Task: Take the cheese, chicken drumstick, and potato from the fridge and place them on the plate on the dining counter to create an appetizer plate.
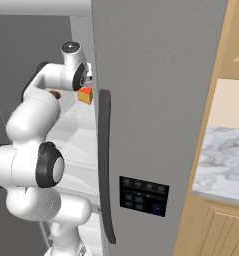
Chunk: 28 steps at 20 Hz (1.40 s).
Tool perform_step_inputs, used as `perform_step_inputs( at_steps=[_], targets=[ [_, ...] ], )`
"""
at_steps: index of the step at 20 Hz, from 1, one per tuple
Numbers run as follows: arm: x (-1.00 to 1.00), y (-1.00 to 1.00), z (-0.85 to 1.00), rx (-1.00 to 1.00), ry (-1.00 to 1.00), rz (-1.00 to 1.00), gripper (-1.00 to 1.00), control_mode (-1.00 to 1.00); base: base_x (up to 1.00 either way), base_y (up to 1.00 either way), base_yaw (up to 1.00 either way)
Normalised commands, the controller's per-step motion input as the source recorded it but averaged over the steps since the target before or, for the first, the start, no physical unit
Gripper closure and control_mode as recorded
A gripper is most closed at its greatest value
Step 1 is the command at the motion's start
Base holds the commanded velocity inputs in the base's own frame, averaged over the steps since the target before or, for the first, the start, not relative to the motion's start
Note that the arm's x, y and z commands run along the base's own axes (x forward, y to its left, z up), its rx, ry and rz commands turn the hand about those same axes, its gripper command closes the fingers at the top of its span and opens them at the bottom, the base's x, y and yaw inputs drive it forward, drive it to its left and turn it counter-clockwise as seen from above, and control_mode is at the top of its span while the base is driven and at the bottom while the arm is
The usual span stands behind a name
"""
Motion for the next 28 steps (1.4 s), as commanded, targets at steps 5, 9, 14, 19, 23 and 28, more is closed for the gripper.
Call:
perform_step_inputs(
  at_steps=[5,9,14,19,23,28],
  targets=[
    [0.0,0.0,-0.06,0.0,0.02,0.01,-1.0,-1.0,0.0,0.0,0.0],
    [0.0,0.0,-0.2,0.0,0.02,0.02,-1.0,-1.0,0.0,0.0,0.0],
    [0.0,0.0,-0.43,-0.03,0.02,0.03,-1.0,-1.0,0.0,0.0,0.0],
    [0.01,0.0,-0.38,-0.02,0.01,0.02,-1.0,-1.0,0.0,0.0,0.0],
    [0.0,0.0,-0.34,-0.04,0.01,0.01,-1.0,-1.0,0.0,0.0,0.0],
    [0.0,0.0,-0.36,-0.05,0.03,0.0,1.0,-1.0,0.0,0.0,0.0]
  ],
)
